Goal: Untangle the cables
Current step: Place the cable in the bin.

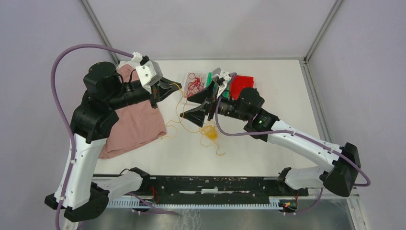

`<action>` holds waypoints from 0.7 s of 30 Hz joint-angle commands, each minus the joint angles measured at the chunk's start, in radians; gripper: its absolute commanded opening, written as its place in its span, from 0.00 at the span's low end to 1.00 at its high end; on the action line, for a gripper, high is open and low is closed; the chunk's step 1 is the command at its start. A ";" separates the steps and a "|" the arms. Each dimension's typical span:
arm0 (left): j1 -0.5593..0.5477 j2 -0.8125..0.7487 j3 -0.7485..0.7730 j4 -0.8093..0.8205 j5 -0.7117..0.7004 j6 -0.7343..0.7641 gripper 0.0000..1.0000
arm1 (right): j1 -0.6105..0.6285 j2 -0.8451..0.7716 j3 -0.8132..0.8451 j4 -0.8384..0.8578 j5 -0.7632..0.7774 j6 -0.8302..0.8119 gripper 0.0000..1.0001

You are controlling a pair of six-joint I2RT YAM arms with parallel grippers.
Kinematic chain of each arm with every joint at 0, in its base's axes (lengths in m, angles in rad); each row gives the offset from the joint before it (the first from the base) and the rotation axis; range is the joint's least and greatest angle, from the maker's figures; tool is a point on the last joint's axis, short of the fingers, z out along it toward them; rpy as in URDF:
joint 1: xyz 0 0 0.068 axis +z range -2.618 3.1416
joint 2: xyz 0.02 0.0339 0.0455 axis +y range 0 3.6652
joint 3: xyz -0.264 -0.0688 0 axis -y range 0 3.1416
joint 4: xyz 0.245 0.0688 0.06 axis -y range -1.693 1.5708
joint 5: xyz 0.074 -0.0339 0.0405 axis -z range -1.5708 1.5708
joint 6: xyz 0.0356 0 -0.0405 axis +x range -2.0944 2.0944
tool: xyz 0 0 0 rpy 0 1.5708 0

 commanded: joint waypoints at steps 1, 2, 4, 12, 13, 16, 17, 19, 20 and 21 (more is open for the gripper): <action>0.000 -0.013 0.002 0.049 0.032 -0.031 0.03 | -0.002 0.016 0.053 0.140 -0.132 0.096 0.90; 0.001 -0.013 0.002 0.052 0.032 -0.029 0.03 | -0.003 0.015 0.052 0.137 -0.139 0.101 0.90; 0.002 -0.015 0.006 0.056 0.032 -0.029 0.03 | -0.002 0.002 0.048 0.090 -0.122 0.081 0.89; 0.001 -0.030 0.010 0.074 0.071 -0.043 0.03 | -0.029 -0.167 -0.093 -0.059 0.180 -0.043 0.95; 0.002 -0.030 0.011 0.075 0.075 -0.045 0.03 | -0.036 -0.187 -0.107 -0.069 0.180 -0.052 0.96; 0.003 -0.029 0.013 0.084 0.086 -0.054 0.03 | -0.053 -0.221 -0.112 -0.100 0.138 -0.078 0.96; 0.002 -0.028 0.012 0.087 0.090 -0.057 0.03 | -0.056 -0.226 -0.112 -0.091 0.102 -0.083 0.97; 0.001 -0.025 0.013 0.091 0.095 -0.060 0.03 | -0.054 -0.225 -0.103 -0.066 0.022 -0.085 0.97; 0.002 -0.024 0.012 0.093 0.095 -0.062 0.03 | -0.055 -0.217 -0.089 -0.061 -0.012 -0.085 0.97; 0.002 -0.024 0.012 0.096 0.097 -0.064 0.03 | -0.055 -0.206 -0.072 -0.057 -0.041 -0.083 0.97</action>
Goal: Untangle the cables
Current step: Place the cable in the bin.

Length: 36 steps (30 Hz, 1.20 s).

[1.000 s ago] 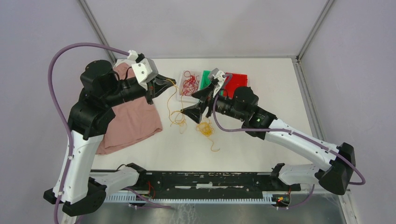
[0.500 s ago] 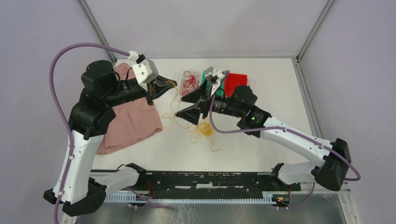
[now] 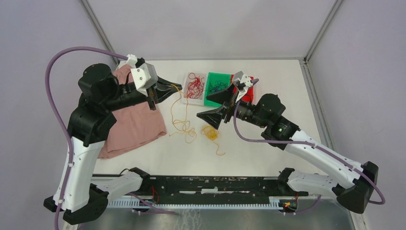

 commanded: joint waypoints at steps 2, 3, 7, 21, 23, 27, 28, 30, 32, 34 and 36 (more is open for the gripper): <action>0.002 -0.001 0.014 0.064 0.037 -0.051 0.03 | 0.000 0.036 0.075 0.072 -0.179 -0.014 0.97; 0.002 0.000 0.016 0.066 0.037 -0.051 0.03 | 0.001 0.053 0.084 0.097 -0.203 0.005 0.97; 0.001 0.005 0.026 0.067 0.034 -0.048 0.03 | 0.007 0.128 0.126 0.238 -0.306 0.115 0.97; 0.003 0.013 0.035 0.074 0.019 -0.043 0.03 | 0.176 0.262 0.223 0.256 -0.349 0.067 0.91; 0.003 0.014 0.037 0.075 0.016 -0.043 0.03 | 0.186 0.265 0.227 0.242 -0.305 0.056 0.86; 0.003 0.015 0.039 0.076 0.015 -0.043 0.03 | 0.192 0.276 0.253 0.153 -0.145 0.019 0.64; 0.002 0.013 0.039 0.078 0.014 -0.047 0.03 | 0.192 0.277 0.262 0.138 -0.112 0.013 0.59; 0.001 0.013 0.036 0.081 0.010 -0.047 0.03 | 0.192 0.280 0.268 0.126 -0.066 0.011 0.47; 0.002 0.012 0.036 0.083 0.001 -0.047 0.03 | 0.193 0.278 0.273 0.116 -0.037 0.010 0.38; 0.002 0.012 0.033 0.082 -0.010 -0.044 0.03 | 0.191 0.273 0.283 0.087 -0.014 -0.001 0.25; 0.003 0.007 0.024 0.082 -0.035 -0.033 0.04 | 0.184 0.261 0.294 0.034 0.039 -0.024 0.07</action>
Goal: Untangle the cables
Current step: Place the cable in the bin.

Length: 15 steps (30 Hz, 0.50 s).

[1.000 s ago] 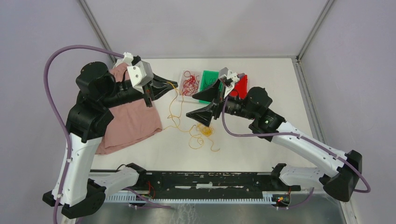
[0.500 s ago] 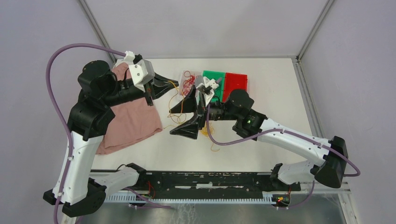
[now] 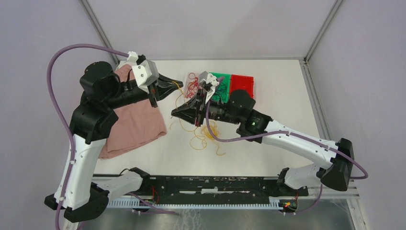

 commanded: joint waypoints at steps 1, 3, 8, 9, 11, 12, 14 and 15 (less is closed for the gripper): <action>0.002 -0.013 0.015 0.037 -0.062 -0.003 0.11 | -0.014 -0.030 0.071 -0.101 0.169 -0.050 0.01; 0.003 -0.023 -0.007 0.017 -0.116 0.056 0.21 | -0.062 -0.057 0.081 -0.183 0.253 -0.070 0.01; 0.002 -0.018 -0.042 -0.110 -0.205 0.168 0.72 | -0.251 -0.097 0.126 -0.447 0.474 -0.152 0.01; 0.001 -0.013 -0.045 -0.149 -0.205 0.181 0.83 | -0.279 -0.095 0.132 -0.484 0.513 -0.180 0.01; 0.001 0.005 -0.046 -0.225 -0.202 0.192 1.00 | -0.333 -0.077 0.152 -0.543 0.565 -0.217 0.01; 0.002 0.017 -0.046 -0.258 -0.201 0.195 0.99 | -0.358 -0.062 0.157 -0.561 0.586 -0.230 0.01; 0.002 0.034 -0.054 -0.307 -0.209 0.187 0.99 | -0.407 -0.033 0.160 -0.573 0.625 -0.247 0.01; 0.001 0.038 -0.061 -0.318 -0.216 0.182 0.99 | -0.429 -0.019 0.158 -0.568 0.652 -0.257 0.01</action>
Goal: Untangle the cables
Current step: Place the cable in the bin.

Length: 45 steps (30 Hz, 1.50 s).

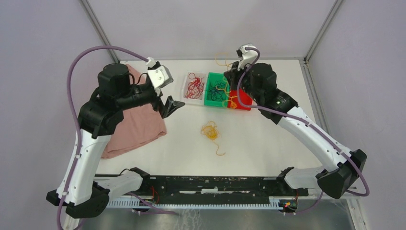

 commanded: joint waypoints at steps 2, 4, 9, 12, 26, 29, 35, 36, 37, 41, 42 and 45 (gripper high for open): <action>0.001 0.021 -0.038 -0.121 -0.057 0.032 0.99 | -0.096 0.075 0.039 -0.055 0.207 -0.115 0.01; 0.001 0.012 -0.058 -0.111 -0.083 0.019 0.99 | -0.128 0.124 0.043 -0.029 0.246 -0.138 0.01; 0.002 0.012 -0.077 -0.103 -0.157 -0.015 0.99 | -0.196 0.277 0.070 0.083 0.358 -0.147 0.01; 0.003 0.005 -0.085 -0.093 -0.163 -0.022 0.99 | -0.226 0.350 0.094 0.159 0.392 -0.117 0.01; 0.003 -0.027 -0.102 -0.066 -0.168 -0.011 0.99 | -0.264 0.526 0.227 0.360 0.531 -0.208 0.01; 0.002 -0.021 -0.099 -0.060 -0.159 -0.017 0.99 | -0.266 0.548 0.264 0.360 0.524 -0.234 0.01; 0.003 -0.021 -0.092 -0.065 -0.162 -0.019 0.99 | -0.265 0.564 0.196 0.350 0.518 -0.215 0.01; 0.003 -0.021 -0.091 -0.066 -0.165 -0.016 0.99 | -0.264 0.561 0.166 0.351 0.519 -0.206 0.01; 0.002 -0.020 -0.089 -0.067 -0.167 -0.013 0.99 | -0.264 0.557 0.136 0.353 0.521 -0.200 0.01; 0.002 -0.024 -0.079 -0.067 -0.161 -0.005 0.99 | -0.265 0.542 0.024 0.344 0.521 -0.183 0.01; 0.003 -0.024 -0.077 -0.066 -0.159 -0.003 0.99 | -0.264 0.540 0.010 0.334 0.515 -0.175 0.01; 0.003 -0.024 -0.073 -0.067 -0.158 -0.001 0.99 | -0.263 0.552 0.016 0.237 0.480 -0.145 0.01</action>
